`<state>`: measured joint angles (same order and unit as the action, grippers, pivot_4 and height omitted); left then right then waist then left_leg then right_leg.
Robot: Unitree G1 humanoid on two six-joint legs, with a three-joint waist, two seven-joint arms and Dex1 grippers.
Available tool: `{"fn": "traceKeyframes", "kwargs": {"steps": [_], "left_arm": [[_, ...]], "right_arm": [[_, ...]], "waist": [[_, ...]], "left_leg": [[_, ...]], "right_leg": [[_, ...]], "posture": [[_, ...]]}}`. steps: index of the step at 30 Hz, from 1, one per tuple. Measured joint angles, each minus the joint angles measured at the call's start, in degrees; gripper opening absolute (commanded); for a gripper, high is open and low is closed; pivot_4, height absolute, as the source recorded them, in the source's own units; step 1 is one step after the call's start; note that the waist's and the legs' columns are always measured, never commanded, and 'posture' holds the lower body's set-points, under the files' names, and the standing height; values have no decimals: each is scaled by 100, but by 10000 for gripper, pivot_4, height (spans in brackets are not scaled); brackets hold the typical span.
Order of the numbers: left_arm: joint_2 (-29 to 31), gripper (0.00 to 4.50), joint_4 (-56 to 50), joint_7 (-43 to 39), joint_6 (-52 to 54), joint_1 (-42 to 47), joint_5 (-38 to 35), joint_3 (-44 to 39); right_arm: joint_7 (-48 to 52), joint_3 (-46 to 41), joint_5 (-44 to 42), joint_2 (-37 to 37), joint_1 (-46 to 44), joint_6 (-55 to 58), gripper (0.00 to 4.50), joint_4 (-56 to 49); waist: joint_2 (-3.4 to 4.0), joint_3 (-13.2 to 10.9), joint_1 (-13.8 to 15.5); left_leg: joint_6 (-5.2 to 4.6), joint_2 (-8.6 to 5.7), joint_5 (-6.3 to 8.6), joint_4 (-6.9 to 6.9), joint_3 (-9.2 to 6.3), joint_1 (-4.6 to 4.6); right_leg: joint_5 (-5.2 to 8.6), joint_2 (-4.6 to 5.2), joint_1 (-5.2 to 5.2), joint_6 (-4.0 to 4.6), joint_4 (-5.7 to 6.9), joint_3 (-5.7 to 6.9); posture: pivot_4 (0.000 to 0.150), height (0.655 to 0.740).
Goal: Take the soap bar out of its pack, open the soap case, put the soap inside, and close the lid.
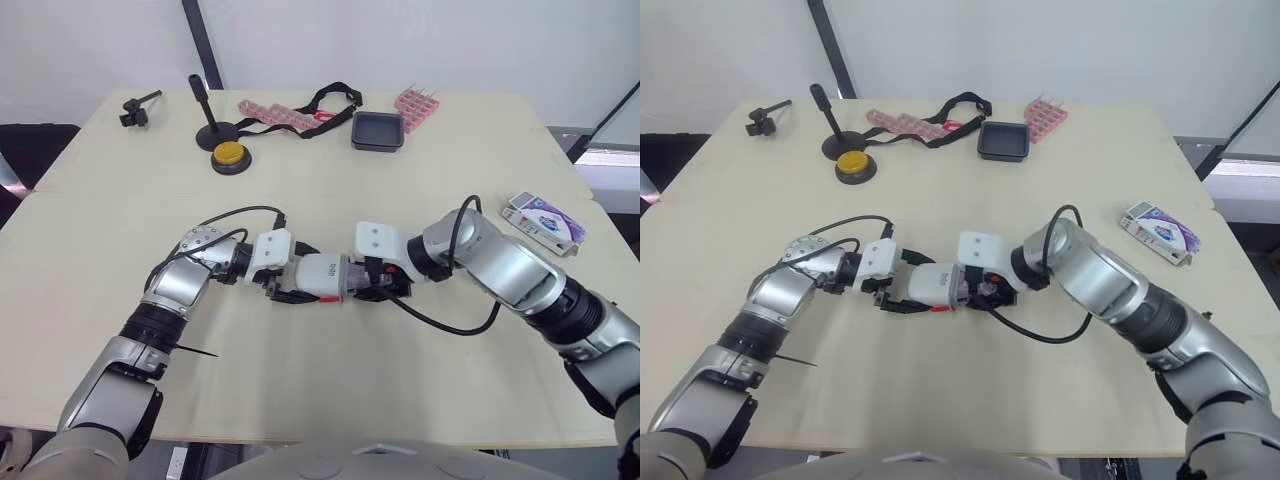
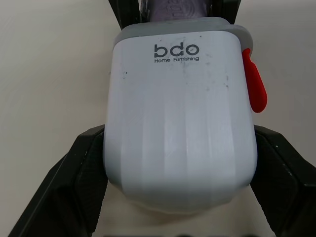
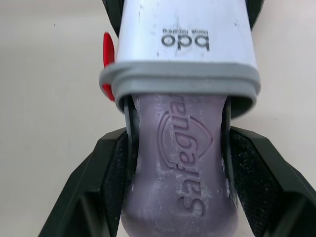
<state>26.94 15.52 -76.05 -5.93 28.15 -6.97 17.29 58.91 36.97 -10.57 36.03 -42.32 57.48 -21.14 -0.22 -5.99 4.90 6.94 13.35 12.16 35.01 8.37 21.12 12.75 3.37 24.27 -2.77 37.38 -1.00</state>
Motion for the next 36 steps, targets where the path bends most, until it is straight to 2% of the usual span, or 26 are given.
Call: {"fn": "traceKeyframes", "kwargs": {"steps": [2,12,23,24,26,29,30,31,36], "left_arm": [[-5,34636,1,23,0,0,45,35],[54,34636,0,30,-30,-1,101,130],[91,34636,108,23,-147,51,168,188],[87,34636,127,20,-153,67,174,190],[92,34636,142,12,-156,81,185,189],[98,34636,148,-1,-159,98,192,191],[103,34636,149,-5,-160,99,192,188],[120,34636,151,-15,-160,99,194,186],[87,34636,183,-24,-159,144,214,194]], "right_arm": [[-20,0,-18,-16,0,78,44840,0],[-32,-144,-57,60,198,-142,44840,-103],[-78,-2323,-1251,759,1216,699,44840,-897],[-113,-2476,-1322,872,1394,693,40700,-895],[-134,-2587,-1338,1024,1598,601,36675,-866],[0,-2558,-1068,1651,2212,-214,26708,-697],[24,-2528,-1002,1721,2270,-347,21459,-646],[68,-2447,-877,1825,2370,-585,19638,-536],[-24,-1805,-237,1614,2626,-1713,3208,-292]], "waist": [[0,0,7],[0,0,17],[-1,0,134],[-1,0,137],[-1,1,133],[-1,0,163],[-1,0,162],[-1,0,142],[0,1,63]], "left_leg": [[0,0,0,0,0,1],[0,0,0,1,0,-1],[-1,0,1,6,0,1],[-1,0,1,6,0,1],[-1,0,1,6,0,0],[-3,0,2,6,0,5],[-3,0,2,6,0,5],[-4,-1,2,7,1,4],[-5,5,2,11,0,2]], "right_leg": [[0,0,0,0,0,0],[0,0,0,0,1,0],[0,1,0,1,-1,-3],[0,2,0,1,-1,-4],[0,2,0,1,0,-4],[0,6,0,2,-8,-2],[0,6,0,2,-9,-2],[0,6,0,2,-6,-4],[1,5,1,3,-1,-4]], "posture": [[1500,7291],[1500,7291],[1500,7291],[1500,7291],[1500,7291],[1500,7291],[1500,7291],[1500,7291],[1500,7291]]}}
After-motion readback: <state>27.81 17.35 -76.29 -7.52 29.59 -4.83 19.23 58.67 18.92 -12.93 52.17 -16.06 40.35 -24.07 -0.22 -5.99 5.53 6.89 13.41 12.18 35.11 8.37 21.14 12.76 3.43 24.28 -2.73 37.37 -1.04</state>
